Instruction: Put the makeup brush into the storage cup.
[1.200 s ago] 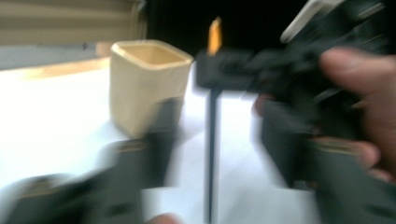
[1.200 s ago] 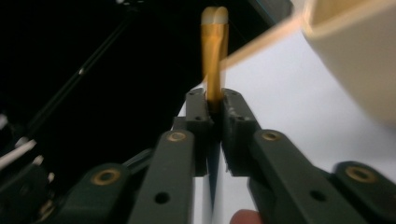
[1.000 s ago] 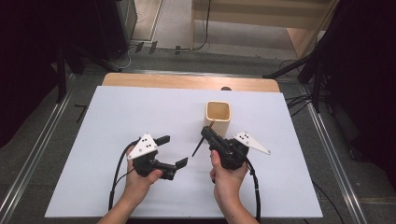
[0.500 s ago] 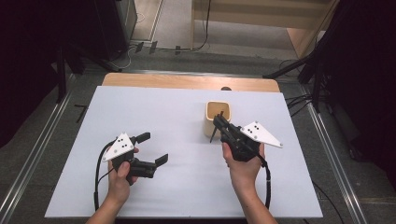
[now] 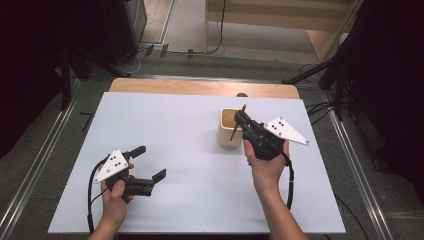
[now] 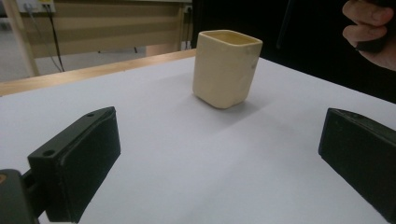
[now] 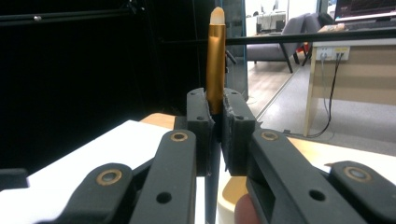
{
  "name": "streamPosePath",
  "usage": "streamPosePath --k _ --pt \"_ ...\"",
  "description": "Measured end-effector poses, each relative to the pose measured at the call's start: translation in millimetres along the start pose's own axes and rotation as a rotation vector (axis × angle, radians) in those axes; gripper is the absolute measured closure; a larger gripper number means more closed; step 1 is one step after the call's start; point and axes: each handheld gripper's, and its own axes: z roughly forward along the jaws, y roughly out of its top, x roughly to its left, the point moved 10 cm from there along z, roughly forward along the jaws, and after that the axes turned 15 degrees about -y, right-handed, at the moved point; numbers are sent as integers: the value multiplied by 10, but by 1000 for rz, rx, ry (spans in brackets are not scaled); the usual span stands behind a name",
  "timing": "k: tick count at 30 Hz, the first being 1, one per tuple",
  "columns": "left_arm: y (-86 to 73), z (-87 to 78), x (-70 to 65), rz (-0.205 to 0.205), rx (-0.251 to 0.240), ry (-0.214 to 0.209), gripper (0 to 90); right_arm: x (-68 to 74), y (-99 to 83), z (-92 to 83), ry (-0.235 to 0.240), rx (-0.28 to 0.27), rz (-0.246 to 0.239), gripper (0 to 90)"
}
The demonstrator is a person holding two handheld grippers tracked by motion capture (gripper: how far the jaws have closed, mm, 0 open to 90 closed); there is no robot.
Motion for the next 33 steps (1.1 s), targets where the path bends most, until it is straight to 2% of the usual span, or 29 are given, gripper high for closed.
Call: streamPosePath --k 18,21,33 --pt "-135 -441 87 -18 -18 85 0 -89 193 220 -41 -33 -34 845" --pt "-143 -509 94 -22 -23 99 0 -112 204 260 -47 -32 -27 845" --pt "-192 -652 93 -28 -26 128 0 -217 173 428 -81 -16 -24 845"
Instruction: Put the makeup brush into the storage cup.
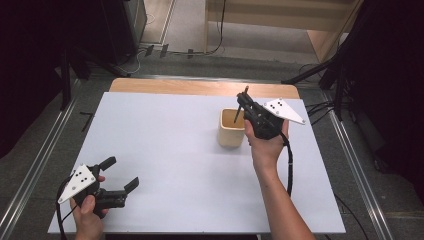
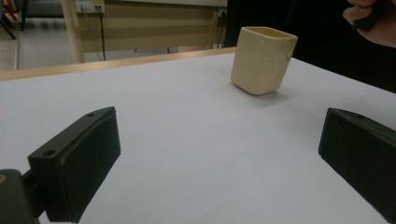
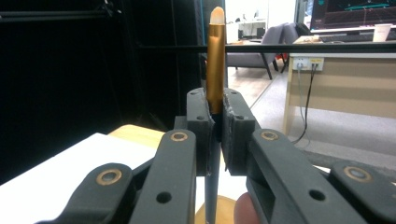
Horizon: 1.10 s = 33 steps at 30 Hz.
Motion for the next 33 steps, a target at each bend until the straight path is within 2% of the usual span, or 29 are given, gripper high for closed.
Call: streamPosePath --k 12,15,27,28,29,30,31,32,33 --pt "-9 -56 17 -6 -3 13 0 -20 -269 192 -30 69 -25 845" --pt "-9 -54 20 -7 -4 15 0 -64 -386 252 -47 97 -25 844" --pt "-8 -11 25 -6 2 9 0 -113 -631 317 -68 155 -32 842" --pt "-3 3 22 -5 2 5 0 -98 -587 287 -46 112 -13 668" --pt "-1 10 23 -5 2 5 0 -94 -545 269 -55 87 -8 462" --pt "1 16 23 -5 2 4 0 -73 -520 251 -52 95 0 225" --pt "1 16 23 -5 2 4 0 -53 -489 240 -45 101 9 53" --pt "2 24 22 -5 3 1 0 -53 -489 240 -45 101 9 53" --pt "6 41 21 -5 2 -2 0 -10 -443 181 -4 92 8 0"
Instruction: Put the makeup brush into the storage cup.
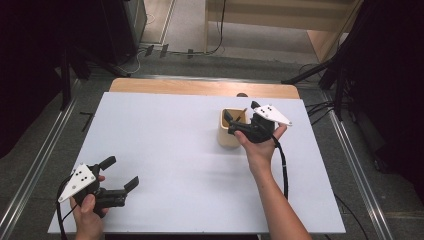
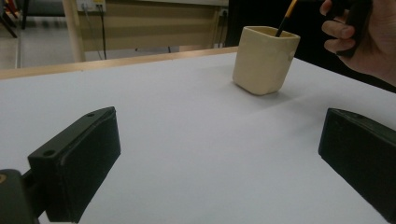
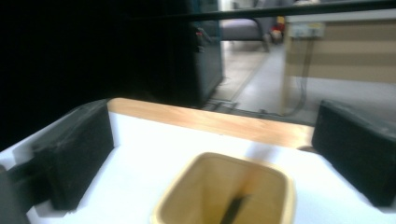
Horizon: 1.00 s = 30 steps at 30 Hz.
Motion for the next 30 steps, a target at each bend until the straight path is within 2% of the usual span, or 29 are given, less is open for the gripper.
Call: streamPosePath --k 2,6,14,18,22,30 --pt "3 19 -7 1 2 -4 0 25 27 -47 28 -6 6 0" --pt "10 59 -6 5 5 -10 0 -11 28 -85 16 -3 1 0" --pt "-19 101 13 16 22 -18 0 -192 -37 -189 -6 -10 -11 0" --pt "-23 95 18 21 25 -15 0 -233 -83 -245 -7 -6 -15 0" --pt "-29 70 39 32 28 -12 0 -296 -199 -351 -17 6 -48 0" --pt "-39 47 66 35 26 -13 0 -510 -374 -525 -48 25 -61 0"
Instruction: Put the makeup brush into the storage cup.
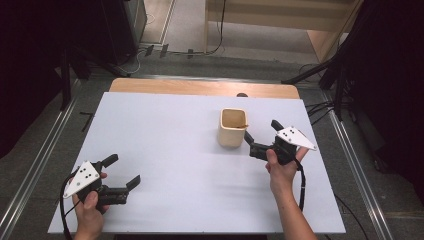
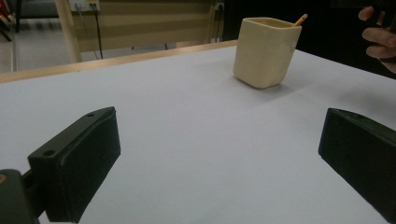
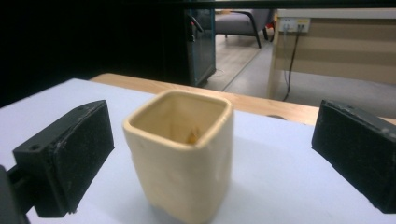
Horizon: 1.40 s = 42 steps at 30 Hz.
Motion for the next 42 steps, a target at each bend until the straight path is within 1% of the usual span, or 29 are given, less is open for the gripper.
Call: streamPosePath --k 4,6,7,8,16,19,24,28,35,42 --pt "-8 -24 -3 9 4 2 0 -114 -76 -74 -7 10 18 0" --pt "-13 -34 -2 10 5 3 0 -133 -91 -84 -10 9 14 0" --pt "-17 -43 -4 10 5 1 0 -173 -148 -130 -14 18 5 0" --pt "-18 -48 -4 10 6 1 0 -185 -176 -157 -13 24 3 0" --pt "-21 -73 5 13 5 -1 0 -298 -367 -344 -30 52 -19 0" --pt "-25 -88 5 14 4 -2 0 -343 -424 -401 -28 60 -22 0" --pt "-39 -127 25 10 3 5 0 -423 -491 -489 -27 69 -36 0" --pt "-49 -157 25 7 2 9 0 -491 -516 -559 -34 69 -35 0" --pt "-83 -210 28 5 6 16 0 -536 -580 -688 -37 73 -51 0" --pt "-101 -247 24 8 11 22 0 -614 -659 -812 -42 81 -44 0"
